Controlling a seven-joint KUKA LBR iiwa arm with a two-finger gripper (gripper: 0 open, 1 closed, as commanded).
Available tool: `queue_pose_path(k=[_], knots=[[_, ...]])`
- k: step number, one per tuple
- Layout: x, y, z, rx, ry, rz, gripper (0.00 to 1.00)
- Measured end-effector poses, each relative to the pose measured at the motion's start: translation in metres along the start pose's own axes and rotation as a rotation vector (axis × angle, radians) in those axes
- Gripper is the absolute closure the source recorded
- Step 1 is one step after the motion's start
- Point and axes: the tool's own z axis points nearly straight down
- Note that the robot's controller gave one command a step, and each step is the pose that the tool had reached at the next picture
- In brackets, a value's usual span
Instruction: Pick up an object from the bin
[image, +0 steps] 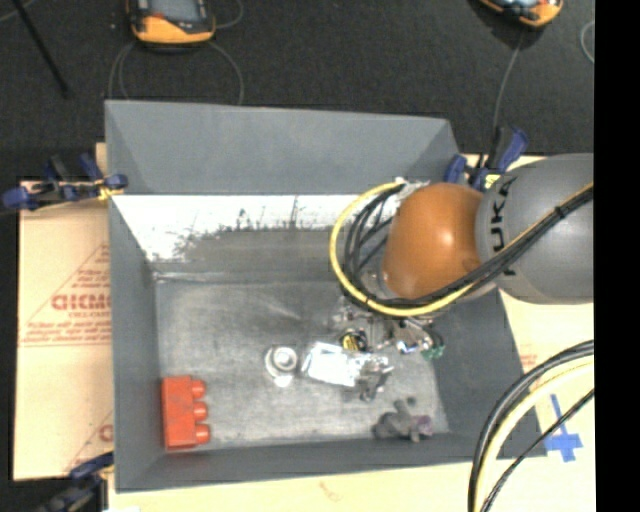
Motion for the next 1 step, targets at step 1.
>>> queue_pose_path(k=[1], knots=[[-0.0061,0.0121,-0.0068,-0.001,-0.005,-0.078,0.00]])
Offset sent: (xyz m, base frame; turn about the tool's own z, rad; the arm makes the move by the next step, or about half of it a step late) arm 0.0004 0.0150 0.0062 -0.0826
